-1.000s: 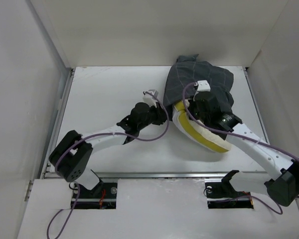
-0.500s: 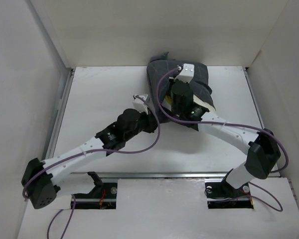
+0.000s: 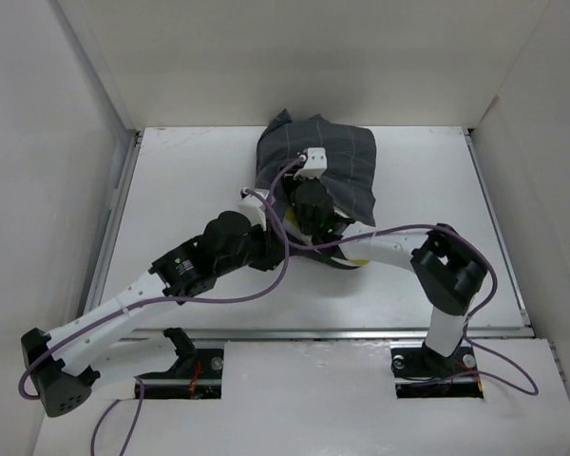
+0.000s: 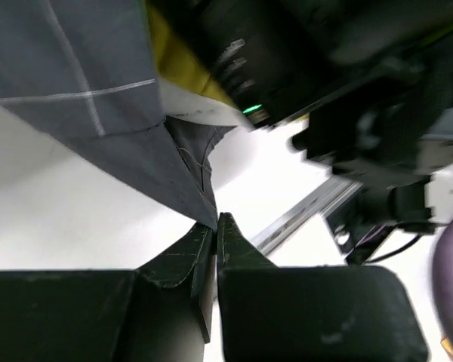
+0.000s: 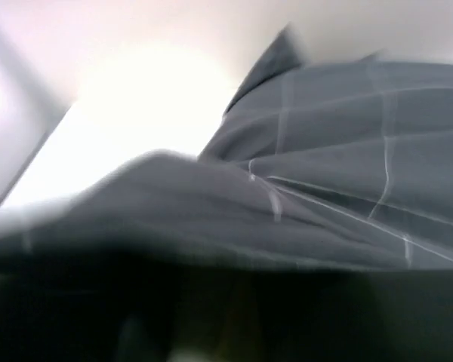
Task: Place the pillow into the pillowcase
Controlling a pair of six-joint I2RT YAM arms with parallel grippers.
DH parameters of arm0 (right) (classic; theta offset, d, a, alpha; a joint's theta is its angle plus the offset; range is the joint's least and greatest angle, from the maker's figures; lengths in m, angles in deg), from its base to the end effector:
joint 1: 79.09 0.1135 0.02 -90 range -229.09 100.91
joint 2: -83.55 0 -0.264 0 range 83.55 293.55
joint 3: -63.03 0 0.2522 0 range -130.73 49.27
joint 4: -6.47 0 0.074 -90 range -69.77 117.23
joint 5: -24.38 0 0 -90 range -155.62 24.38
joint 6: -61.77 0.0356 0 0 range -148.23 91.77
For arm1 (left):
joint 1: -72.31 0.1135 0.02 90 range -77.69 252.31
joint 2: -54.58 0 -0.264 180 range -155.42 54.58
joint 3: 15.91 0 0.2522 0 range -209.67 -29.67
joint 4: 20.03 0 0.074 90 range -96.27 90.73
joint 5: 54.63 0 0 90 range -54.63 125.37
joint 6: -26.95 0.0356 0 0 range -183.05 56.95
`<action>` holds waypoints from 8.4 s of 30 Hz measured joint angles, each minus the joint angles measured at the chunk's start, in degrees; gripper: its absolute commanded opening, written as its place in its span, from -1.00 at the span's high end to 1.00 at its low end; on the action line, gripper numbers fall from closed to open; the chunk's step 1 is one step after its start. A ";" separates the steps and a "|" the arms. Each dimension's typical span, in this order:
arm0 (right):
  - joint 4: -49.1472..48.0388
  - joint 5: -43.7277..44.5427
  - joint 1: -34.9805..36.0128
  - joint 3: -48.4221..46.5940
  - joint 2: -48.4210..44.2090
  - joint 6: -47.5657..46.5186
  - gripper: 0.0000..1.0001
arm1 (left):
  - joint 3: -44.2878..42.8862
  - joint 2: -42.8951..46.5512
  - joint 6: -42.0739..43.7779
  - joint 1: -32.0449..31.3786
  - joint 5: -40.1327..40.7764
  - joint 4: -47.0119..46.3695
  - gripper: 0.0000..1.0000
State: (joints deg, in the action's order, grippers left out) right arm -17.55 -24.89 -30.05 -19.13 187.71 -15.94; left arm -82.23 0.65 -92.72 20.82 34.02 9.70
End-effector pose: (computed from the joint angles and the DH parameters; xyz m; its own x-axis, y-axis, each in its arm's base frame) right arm 0.2924 0.3014 0.2786 -0.0082 0.2366 -0.9716 -0.1464 0.9609 0.2352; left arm 0.1335 -0.1692 0.3483 -0.5554 -0.0968 -0.8259 0.6000 0.6410 -0.4786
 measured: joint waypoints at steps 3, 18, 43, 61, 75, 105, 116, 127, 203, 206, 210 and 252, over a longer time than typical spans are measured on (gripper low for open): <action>3.56 -9.03 0.15 0.94 -0.26 2.43 -0.65 | 0.00 0.02 -1.51 -0.04 0.90 5.16 1.00; 47.47 -53.31 -1.77 0.44 -13.09 -6.82 -1.00 | -5.35 -4.39 -6.38 -1.79 10.62 14.05 -1.00; 77.13 -13.40 -19.43 11.39 -50.69 13.97 -1.00 | -7.04 -22.69 8.11 -7.34 6.88 0.94 -1.00; 68.65 -29.20 -34.84 18.27 -43.15 12.13 -1.00 | -25.57 -55.52 8.28 -15.61 30.16 0.42 0.16; 58.34 -39.19 -34.84 24.41 -40.63 5.55 -0.92 | -25.22 -48.30 1.68 -12.02 42.07 5.64 1.00; 35.43 -37.42 -27.58 25.05 -27.30 8.07 1.00 | -33.18 -45.38 1.86 -6.67 46.03 10.86 1.00; 61.99 -48.78 -18.82 15.45 -54.05 1.27 1.00 | -47.43 -55.04 -1.49 3.04 43.34 15.91 1.00; 68.78 -58.34 -15.65 11.50 -55.78 -1.05 -0.13 | -50.64 -59.63 -5.86 4.37 31.69 11.45 -0.08; 90.82 -70.05 -10.64 -71.01 8.52 -8.85 1.00 | -23.96 -63.78 -21.46 21.49 -24.02 -70.25 1.00; 89.22 -69.99 -10.64 -66.93 6.84 -8.11 1.00 | -22.97 -63.49 -22.08 21.53 -23.32 -70.31 1.00; 87.97 -69.24 -10.73 -63.04 4.81 -6.95 1.00 | -19.50 -59.52 -19.69 21.57 -22.08 -63.87 -0.01; 59.82 -88.21 -4.11 -28.98 4.61 0.74 -1.00 | -0.92 10.82 -18.12 28.63 23.30 24.17 -0.19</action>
State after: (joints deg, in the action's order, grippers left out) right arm 42.27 -113.11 -34.16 -48.11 192.32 -15.19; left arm -83.14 11.46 -110.84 49.45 57.32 33.87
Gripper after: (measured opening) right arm 0.997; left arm 0.557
